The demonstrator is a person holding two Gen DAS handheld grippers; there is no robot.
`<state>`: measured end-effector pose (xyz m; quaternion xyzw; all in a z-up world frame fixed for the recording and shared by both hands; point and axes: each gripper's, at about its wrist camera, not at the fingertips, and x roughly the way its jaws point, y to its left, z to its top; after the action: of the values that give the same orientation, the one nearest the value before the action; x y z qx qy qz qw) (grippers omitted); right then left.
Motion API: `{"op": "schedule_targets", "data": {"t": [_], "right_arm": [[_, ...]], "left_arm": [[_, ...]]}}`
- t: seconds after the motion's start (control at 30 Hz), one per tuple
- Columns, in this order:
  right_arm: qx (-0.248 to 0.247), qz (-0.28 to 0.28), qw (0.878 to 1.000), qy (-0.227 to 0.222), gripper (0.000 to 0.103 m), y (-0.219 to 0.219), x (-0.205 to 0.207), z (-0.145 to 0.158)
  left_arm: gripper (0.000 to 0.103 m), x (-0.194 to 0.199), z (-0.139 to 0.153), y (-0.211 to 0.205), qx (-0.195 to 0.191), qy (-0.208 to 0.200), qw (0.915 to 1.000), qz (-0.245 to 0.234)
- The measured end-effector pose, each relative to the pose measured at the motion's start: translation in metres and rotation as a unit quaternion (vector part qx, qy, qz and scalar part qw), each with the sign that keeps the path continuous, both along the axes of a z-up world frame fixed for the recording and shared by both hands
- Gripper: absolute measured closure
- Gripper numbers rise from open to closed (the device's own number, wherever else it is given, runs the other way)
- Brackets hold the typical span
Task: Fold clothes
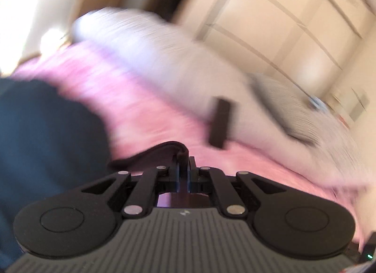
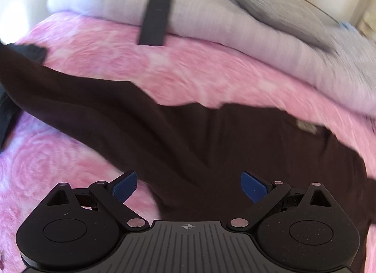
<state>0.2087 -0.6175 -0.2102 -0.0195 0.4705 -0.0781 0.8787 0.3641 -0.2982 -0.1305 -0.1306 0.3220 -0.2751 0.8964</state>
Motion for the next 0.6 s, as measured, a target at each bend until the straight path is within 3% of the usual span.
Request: {"op": "schedule_targets", "data": {"t": [0.13, 0.23, 0.3, 0.43, 0.6], "right_arm": [[0.023, -0.046, 0.999, -0.002, 0.005, -0.041, -0.031, 0.009], [0.034, -0.08, 0.996, -0.006, 0.005, -0.079, -0.063, 0.018], [0.032, -0.106, 0.994, -0.008, 0.005, -0.111, -0.088, 0.022], [0.021, -0.162, 0.986, -0.008, 0.005, -0.179, -0.139, 0.027], [0.001, -0.217, 0.976, 0.011, 0.005, -0.253, -0.199, 0.019]], "left_arm": [[0.1, -0.044, 0.049, -0.102, -0.004, -0.078, 0.9905, -0.113], [0.1, -0.085, 0.064, -0.191, -0.001, -0.115, 0.9752, -0.189], [0.1, -0.116, 0.063, -0.249, -0.001, -0.119, 0.9651, -0.233], [0.1, -0.188, 0.037, -0.353, 0.001, -0.108, 0.9453, -0.308], [0.1, -0.264, -0.021, -0.448, 0.034, -0.098, 0.9207, -0.376]]}}
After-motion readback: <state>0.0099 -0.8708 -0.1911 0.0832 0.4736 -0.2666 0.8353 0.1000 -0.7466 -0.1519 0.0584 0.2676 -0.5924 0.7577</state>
